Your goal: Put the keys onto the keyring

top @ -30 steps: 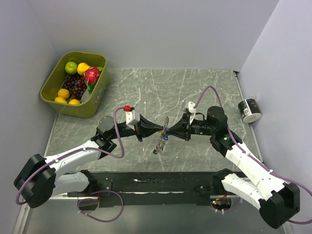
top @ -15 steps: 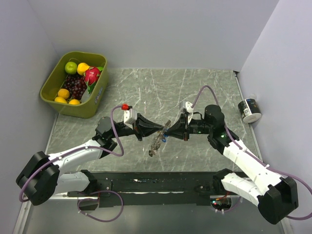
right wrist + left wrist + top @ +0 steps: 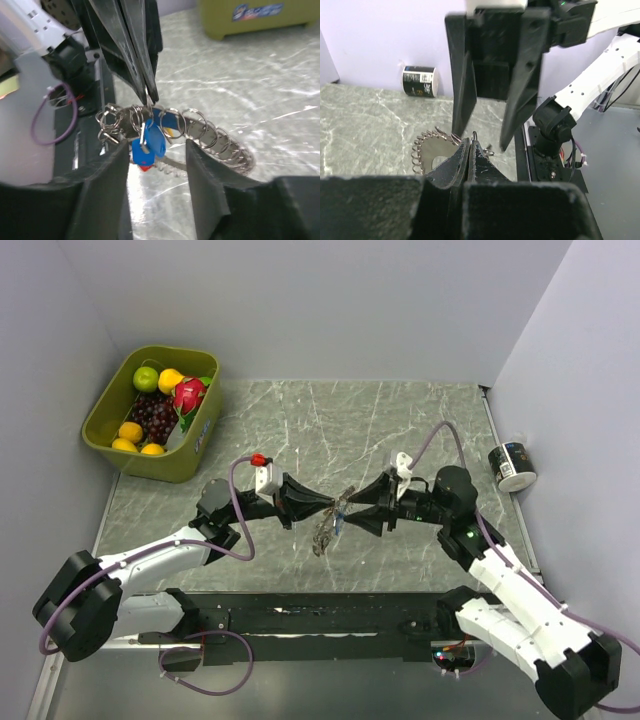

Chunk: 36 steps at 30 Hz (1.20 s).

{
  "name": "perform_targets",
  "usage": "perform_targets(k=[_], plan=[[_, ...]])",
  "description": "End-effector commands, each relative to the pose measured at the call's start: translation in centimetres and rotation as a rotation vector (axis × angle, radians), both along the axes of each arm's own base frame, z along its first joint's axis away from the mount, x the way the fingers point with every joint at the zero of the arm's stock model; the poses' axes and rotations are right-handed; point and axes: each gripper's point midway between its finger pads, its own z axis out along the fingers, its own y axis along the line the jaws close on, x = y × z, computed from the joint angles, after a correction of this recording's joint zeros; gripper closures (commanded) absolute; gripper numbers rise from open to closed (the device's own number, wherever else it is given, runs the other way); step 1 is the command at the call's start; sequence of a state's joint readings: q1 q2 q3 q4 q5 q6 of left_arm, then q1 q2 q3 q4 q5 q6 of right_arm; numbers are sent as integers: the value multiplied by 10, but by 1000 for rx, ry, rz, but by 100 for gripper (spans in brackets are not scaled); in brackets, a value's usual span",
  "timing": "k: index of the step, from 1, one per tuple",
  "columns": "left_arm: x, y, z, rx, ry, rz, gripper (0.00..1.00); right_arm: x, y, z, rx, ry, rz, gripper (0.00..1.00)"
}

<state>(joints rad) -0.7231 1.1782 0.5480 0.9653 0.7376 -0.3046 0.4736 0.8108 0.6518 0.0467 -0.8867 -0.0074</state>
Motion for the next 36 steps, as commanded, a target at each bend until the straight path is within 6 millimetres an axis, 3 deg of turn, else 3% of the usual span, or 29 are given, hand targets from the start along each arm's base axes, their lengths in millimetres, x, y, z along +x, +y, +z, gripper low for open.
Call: perform_targets(k=[1, 10, 11, 12, 20, 25, 32, 36], plan=[[-3, 1, 26, -39, -100, -5, 99, 7, -6, 20, 39, -92, -70, 35], [6, -1, 18, 12, -142, 17, 99, 18, -8, 28, 49, -108, -124, 19], [7, 0, 18, 16, -140, 15, 99, 20, -8, 28, 44, -100, -135, 13], [6, 0, 17, 17, -142, 9, 99, 20, -7, 28, 51, -79, -136, 1], [9, 4, 16, 11, -147, 17, 99, 24, -5, 40, 73, -93, -130, 1], [7, 11, 17, -1, -170, 15, 99, 18, -2, 47, 113, -104, -83, 9], [-4, 12, 21, -6, -184, -54, 99, -2, 10, 57, 166, -95, 103, 46], [-6, 10, 24, -6, -183, -76, 99, -5, 16, 59, 176, -76, 175, 53]])
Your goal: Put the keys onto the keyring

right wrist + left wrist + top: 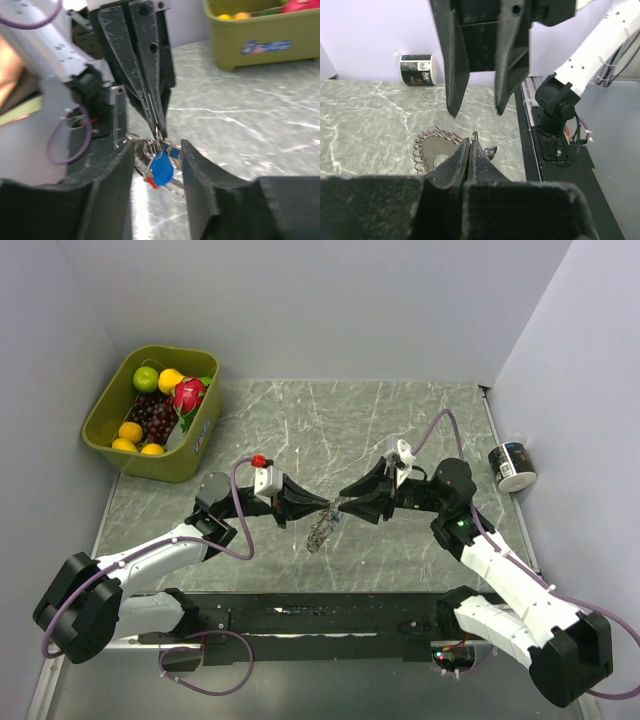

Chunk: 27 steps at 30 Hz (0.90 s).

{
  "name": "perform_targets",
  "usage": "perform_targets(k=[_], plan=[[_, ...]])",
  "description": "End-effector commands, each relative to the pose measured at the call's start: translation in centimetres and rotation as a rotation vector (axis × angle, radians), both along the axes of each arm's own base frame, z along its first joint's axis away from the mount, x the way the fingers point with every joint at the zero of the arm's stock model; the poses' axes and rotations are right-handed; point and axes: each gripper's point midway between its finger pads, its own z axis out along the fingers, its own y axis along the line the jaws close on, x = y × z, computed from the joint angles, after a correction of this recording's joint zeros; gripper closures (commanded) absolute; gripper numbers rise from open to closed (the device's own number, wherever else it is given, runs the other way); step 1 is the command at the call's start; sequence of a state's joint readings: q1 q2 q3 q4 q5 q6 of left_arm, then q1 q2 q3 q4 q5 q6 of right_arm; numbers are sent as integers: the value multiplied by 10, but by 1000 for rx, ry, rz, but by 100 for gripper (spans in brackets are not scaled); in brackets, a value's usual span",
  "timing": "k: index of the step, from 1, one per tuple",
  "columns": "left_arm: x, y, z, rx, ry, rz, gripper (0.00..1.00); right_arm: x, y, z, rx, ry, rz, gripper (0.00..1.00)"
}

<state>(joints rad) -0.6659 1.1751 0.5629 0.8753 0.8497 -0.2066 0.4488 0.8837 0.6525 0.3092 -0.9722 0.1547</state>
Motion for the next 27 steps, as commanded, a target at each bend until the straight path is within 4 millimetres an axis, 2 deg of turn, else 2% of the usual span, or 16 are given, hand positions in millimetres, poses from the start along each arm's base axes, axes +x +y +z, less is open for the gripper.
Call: perform_targets(k=[1, 6, 16, 21, 24, 27], plan=[[-11, 1, 39, -84, -118, -57, 99, -11, 7, 29, 55, -65, 123, 54], [-9, 1, 42, -90, -117, -52, 99, -7, 8, 23, 48, -45, 121, 55], [-5, -1, 46, -98, -110, -39, 99, -1, 12, 3, 25, 22, 131, 65], [-5, -2, 45, -91, -103, -49, 99, 0, 13, 1, 33, 29, 130, 70], [-5, -3, 46, -92, -98, -55, 99, -1, 15, 3, 40, 40, 143, 77], [-4, -3, 46, -94, -97, -49, 99, -1, 16, 0, 32, 60, 157, 95]])
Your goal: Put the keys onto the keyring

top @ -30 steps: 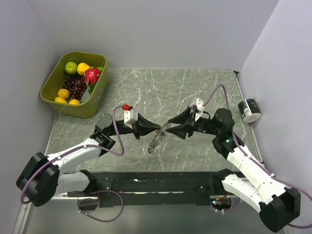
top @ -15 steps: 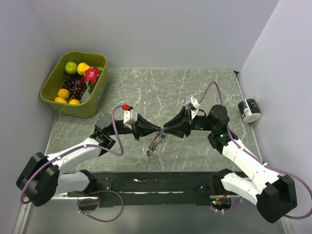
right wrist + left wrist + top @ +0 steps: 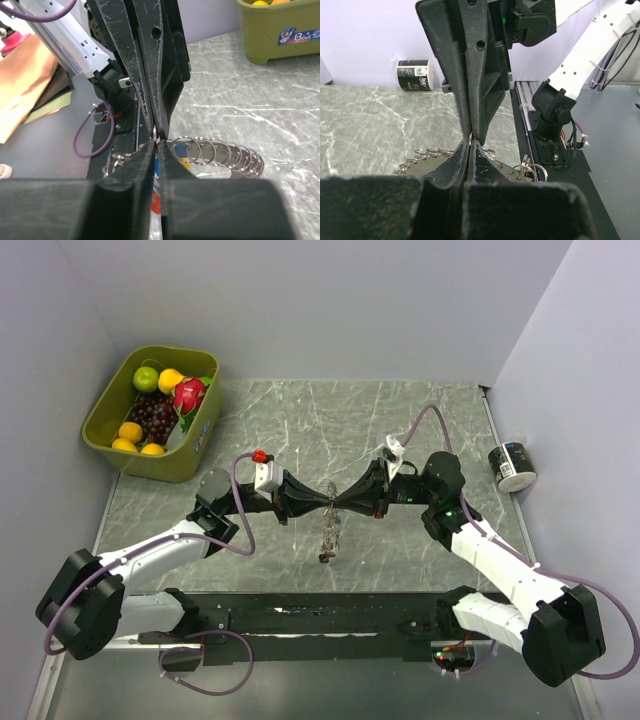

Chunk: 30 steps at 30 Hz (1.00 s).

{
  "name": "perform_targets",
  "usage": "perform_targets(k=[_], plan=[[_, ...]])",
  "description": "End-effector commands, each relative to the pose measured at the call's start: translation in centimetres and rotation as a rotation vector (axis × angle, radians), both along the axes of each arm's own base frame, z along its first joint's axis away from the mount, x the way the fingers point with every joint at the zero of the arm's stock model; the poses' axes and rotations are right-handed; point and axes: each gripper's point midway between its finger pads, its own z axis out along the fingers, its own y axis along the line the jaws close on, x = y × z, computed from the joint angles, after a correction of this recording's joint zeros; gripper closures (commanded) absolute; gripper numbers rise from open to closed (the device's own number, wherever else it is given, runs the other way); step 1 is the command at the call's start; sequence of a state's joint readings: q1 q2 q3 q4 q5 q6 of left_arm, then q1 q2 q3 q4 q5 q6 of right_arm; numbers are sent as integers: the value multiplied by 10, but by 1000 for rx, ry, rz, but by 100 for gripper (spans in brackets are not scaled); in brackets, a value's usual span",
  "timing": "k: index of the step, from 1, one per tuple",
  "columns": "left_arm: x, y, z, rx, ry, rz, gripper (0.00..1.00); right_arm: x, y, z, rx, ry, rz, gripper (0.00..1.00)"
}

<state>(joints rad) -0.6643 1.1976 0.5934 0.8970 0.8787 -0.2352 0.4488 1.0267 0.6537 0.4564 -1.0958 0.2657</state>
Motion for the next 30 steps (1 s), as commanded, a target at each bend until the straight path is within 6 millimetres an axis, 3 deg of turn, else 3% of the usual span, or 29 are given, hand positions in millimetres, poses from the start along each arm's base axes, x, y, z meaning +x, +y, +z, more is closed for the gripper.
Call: perform_targets(k=[1, 8, 10, 12, 13, 14, 16, 18, 24, 27, 29, 30], plan=[[-3, 1, 37, -81, -99, -15, 99, -1, 2, 13, 25, -41, 31, 100], [3, 3, 38, -34, -101, 29, 99, 5, 1, 12, -13, -46, -1, 100], [7, 4, 30, 20, -81, 53, 96, 7, 0, 9, -35, -40, -18, 100], [11, 4, 36, 47, -89, 72, 86, 10, -1, 13, -46, -51, -27, 100], [14, 5, 22, 118, -51, 85, 82, 12, -2, 7, -73, -37, -40, 100], [17, 5, 33, 126, -55, 100, 78, 13, -2, 10, -75, -44, -40, 100], [21, 8, 18, 220, -31, 109, 63, 14, -2, 6, -96, -34, -44, 100], [22, 8, 29, 251, -27, 115, 52, 15, -2, 4, -103, -28, -42, 100], [26, 19, 15, 454, -6, 124, 33, 19, -2, -8, -163, -17, -39, 100], [29, 19, 0, 559, 7, 91, 31, 19, -2, -18, -201, 7, -38, 100], [30, 17, 2, 587, 13, 76, 32, 20, -1, -19, -214, 9, -39, 100], [28, 16, -11, 629, 48, 48, 33, 20, 0, -23, -231, 15, -40, 100]])
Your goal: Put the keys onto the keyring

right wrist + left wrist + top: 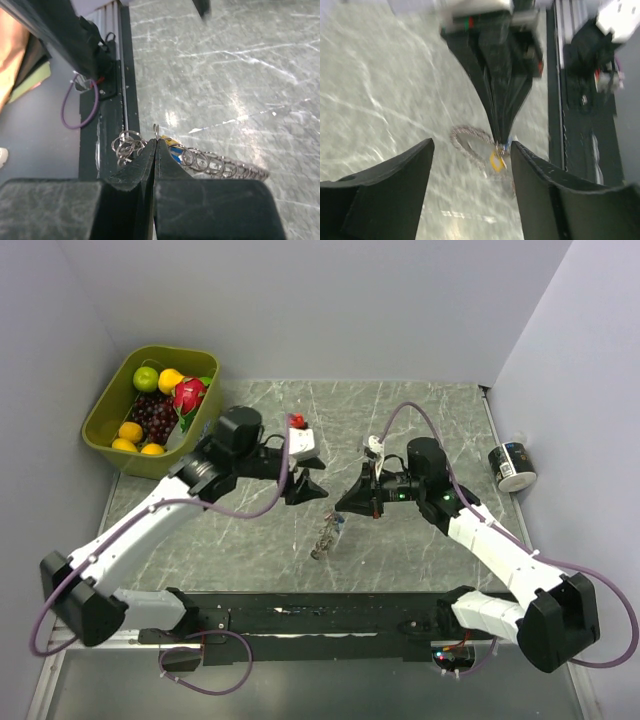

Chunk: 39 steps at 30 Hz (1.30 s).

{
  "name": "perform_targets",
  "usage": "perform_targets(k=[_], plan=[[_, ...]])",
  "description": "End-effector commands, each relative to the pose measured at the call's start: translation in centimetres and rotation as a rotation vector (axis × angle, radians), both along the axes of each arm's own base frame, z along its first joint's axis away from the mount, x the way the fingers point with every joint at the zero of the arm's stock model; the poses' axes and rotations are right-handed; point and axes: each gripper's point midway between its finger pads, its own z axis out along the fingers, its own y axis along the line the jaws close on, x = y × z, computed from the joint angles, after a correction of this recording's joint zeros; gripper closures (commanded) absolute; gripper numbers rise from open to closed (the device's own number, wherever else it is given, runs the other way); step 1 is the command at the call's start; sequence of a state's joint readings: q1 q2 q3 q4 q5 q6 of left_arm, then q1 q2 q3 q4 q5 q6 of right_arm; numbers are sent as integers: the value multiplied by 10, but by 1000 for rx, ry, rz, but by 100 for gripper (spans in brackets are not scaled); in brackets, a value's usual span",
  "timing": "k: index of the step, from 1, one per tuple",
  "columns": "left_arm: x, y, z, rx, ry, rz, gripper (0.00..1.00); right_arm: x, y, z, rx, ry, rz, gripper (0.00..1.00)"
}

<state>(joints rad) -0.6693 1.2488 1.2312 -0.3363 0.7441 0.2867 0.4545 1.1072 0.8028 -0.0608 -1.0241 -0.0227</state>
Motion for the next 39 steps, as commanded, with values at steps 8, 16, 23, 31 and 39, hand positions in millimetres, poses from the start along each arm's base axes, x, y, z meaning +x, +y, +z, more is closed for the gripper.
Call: perform_targets(k=[8, 16, 23, 31, 39], plan=[[-19, -17, -56, 231, 159, -138, 41, 9, 8, 9, -55, -75, -1, 100], [-18, -29, -59, 211, 151, -155, 53, 7, 7, 10, -57, -86, -9, 100], [-15, -27, -78, 288, 189, -125, 55, 6, 6, 14, -46, -103, -10, 100], [-11, -23, -91, 340, 213, -93, 66, 3, 7, 13, -40, -110, 7, 100], [-9, -27, -92, 331, 212, -95, 99, 4, 7, 12, -41, -111, 6, 100]])
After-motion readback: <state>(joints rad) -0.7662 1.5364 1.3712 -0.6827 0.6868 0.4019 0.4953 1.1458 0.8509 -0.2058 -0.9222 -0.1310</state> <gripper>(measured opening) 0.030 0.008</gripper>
